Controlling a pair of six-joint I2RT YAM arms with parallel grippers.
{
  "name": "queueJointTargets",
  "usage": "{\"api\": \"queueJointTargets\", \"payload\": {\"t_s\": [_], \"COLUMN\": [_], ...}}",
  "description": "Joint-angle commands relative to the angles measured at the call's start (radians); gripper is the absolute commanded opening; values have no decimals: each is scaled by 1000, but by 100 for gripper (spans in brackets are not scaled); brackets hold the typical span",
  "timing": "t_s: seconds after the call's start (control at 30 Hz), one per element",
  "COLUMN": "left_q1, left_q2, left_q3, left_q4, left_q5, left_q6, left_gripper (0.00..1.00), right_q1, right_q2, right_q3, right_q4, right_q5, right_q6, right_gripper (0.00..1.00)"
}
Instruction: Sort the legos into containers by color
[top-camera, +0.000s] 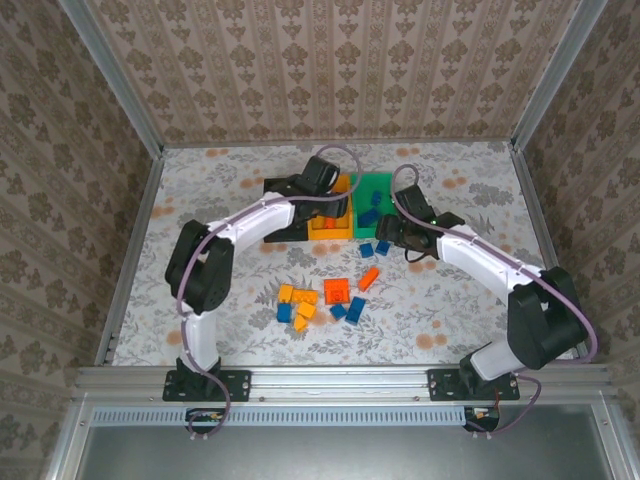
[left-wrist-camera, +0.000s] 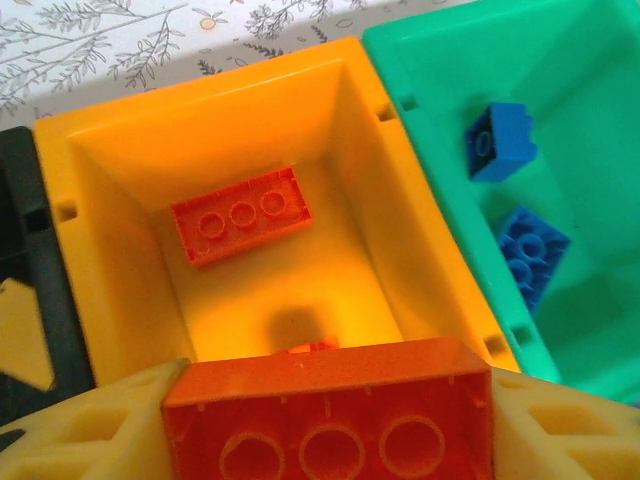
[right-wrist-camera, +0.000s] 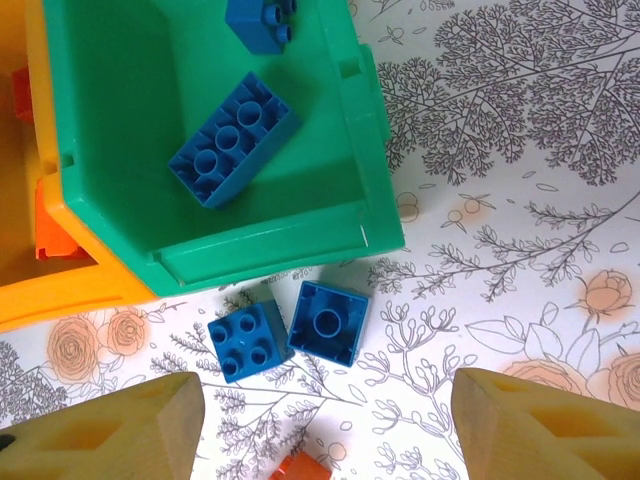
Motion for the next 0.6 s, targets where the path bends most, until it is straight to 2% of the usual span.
{"api": "queueJointTargets", "payload": {"t_s": [0.0,0.23,0.4,0.47,0.57], "left_q1": [4,-6,-20,-26,-41], "left_q2": [35,25,-81,-151,-267], "left_q3": [72,102,49,-18,-159], "left_q4": [-24,-16,18,57,117], "left_q5": [21,60,80,92,90], "left_q6": [22,-4,-24,-42,-70], "left_gripper": [59,86,95,100,100], "right_q1": [-4,-4,9,28,53], "right_q2": [-50,-74,-70,-62,-34], "right_q3": [-29,-65,-79,-86,-97], "right_q4": [-11,-18,-16,-12,3], "right_q5": [-19,-64,-107,-111,-107], "right_q6": [16,19,38,42,42], "right_gripper": [68,69,69,69,69]}}
